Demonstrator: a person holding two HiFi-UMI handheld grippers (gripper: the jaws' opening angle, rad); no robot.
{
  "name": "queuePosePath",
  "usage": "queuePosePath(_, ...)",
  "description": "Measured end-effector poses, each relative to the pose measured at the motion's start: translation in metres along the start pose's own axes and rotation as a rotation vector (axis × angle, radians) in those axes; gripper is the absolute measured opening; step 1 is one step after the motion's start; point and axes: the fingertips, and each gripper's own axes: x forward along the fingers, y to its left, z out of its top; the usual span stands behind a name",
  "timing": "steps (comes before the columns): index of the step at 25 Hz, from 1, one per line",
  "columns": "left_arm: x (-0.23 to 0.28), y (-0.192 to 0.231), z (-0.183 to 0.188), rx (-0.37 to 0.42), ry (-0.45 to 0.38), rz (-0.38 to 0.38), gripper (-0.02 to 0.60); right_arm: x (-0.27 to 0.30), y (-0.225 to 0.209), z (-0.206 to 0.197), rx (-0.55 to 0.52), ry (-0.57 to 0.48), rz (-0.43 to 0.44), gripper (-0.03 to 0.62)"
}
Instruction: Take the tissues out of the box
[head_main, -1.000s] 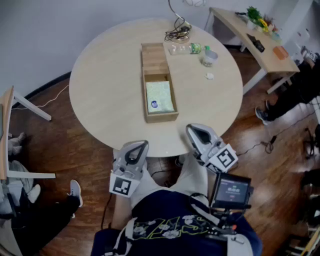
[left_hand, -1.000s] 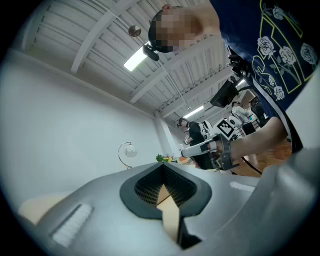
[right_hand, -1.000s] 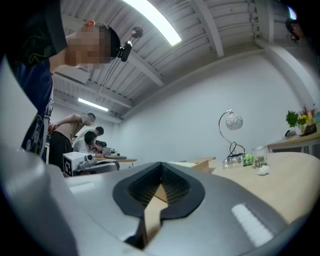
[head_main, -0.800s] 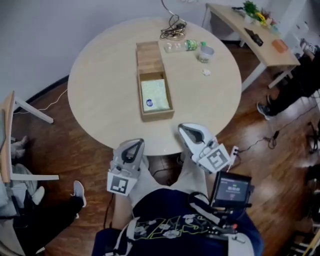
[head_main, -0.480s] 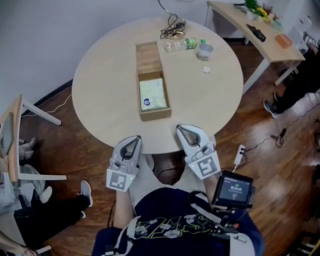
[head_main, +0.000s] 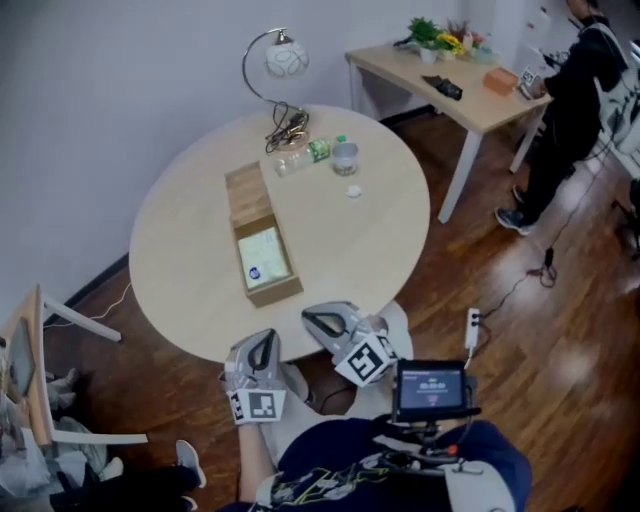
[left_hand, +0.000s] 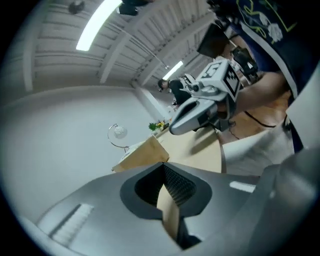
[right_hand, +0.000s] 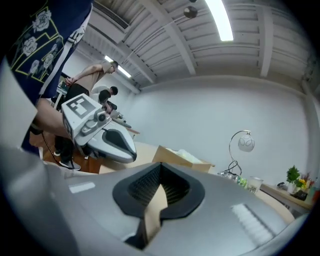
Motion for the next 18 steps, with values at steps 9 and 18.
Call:
queuePosePath(9,-0.046,0.068,0.001,-0.624,-0.351,0.100,0.003,0.009,-0.006,0.001,0.048,-0.032,-0.027,-0.003)
queuePosePath(18,-0.049,0.061,0.010,-0.575,-0.376,0.104,0.003,0.005,-0.003,0.001,0.060,-0.007,-0.008,-0.003)
